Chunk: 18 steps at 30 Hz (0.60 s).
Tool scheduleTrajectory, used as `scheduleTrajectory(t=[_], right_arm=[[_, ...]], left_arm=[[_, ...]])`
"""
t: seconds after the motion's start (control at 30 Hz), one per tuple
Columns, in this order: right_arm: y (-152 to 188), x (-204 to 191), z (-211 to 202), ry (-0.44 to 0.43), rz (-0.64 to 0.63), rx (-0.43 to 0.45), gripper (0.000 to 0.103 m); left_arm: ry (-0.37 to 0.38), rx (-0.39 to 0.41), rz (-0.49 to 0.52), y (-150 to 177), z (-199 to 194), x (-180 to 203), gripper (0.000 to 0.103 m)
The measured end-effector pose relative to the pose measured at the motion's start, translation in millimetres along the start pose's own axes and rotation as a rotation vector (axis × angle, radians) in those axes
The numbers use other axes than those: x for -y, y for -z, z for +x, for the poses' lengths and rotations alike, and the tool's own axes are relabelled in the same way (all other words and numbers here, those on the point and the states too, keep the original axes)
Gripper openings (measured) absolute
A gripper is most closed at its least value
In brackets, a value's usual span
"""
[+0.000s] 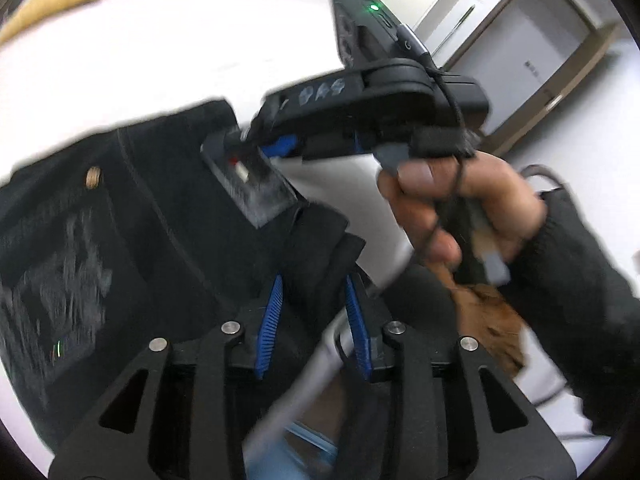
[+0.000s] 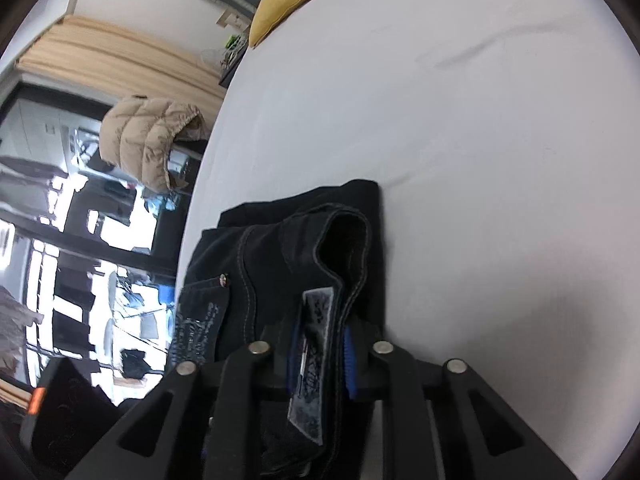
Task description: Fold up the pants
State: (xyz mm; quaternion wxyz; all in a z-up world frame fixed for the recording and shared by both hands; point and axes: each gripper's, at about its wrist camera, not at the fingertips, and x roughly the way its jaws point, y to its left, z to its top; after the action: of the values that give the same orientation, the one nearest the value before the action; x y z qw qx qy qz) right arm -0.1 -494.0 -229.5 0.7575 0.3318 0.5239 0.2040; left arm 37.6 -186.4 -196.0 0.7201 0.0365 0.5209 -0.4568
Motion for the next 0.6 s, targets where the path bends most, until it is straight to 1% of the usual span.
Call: scheduleTrajectory(t=[0.03, 0.1, 0.13, 0.17, 0.23, 0.27, 0.3, 0.33, 0.4, 0.47, 0.5, 0.53, 0.57, 0.6], right_arm=[[0, 1, -5, 0.006, 0.010, 0.013, 0.027], [1, 0, -25, 0.044, 0.023, 0.071, 0.031], [1, 0, -33, 0.045, 0.031, 0.093, 0.031], [1, -3, -43, 0.022, 0.036, 0.115, 0.031], [4, -18, -52, -0.041, 0.009, 0.134, 0.029], [6, -29, -52, -0.073, -0.016, 0.130, 0.027], [10, -41, -47, -0.091, -0.041, 0.109, 0.025], [13, -50, -37, -0.089, -0.064, 0.078, 0.024], [18, -58, -19, -0.056, -0.085, 0.030, 0.024], [21, -53, 0, -0.029, -0.052, -0.007, 0.024], [22, -45, 10, 0.002, -0.015, -0.028, 0.017], [24, -38, 17, 0.043, 0.006, -0.040, 0.009], [26, -36, 20, 0.058, 0.014, -0.044, 0.000], [27, -32, 21, 0.049, 0.028, -0.039, 0.000]], left_arm=[[0.009, 0.005, -0.008, 4, -6, -2, 0.031], [0.025, 0.029, -0.025, 12, -28, -11, 0.031], [0.022, 0.053, -0.035, 13, -40, -18, 0.031], [0.007, 0.083, -0.050, 12, -50, -28, 0.031], [-0.024, 0.123, -0.085, 5, -61, -50, 0.031], [-0.041, 0.149, -0.115, -1, -65, -66, 0.031], [-0.043, 0.170, -0.139, -6, -66, -79, 0.031], [-0.043, 0.181, -0.162, -14, -63, -95, 0.031], [-0.094, 0.173, -0.186, -28, -49, -121, 0.031], [-0.101, 0.129, -0.219, -38, -28, -146, 0.030], [-0.110, 0.120, -0.236, -38, -18, -157, 0.029], [-0.099, 0.112, -0.249, -42, -17, -165, 0.029], [-0.094, 0.114, -0.252, -41, -19, -165, 0.028], [-0.097, 0.126, -0.239, -38, -22, -161, 0.028]])
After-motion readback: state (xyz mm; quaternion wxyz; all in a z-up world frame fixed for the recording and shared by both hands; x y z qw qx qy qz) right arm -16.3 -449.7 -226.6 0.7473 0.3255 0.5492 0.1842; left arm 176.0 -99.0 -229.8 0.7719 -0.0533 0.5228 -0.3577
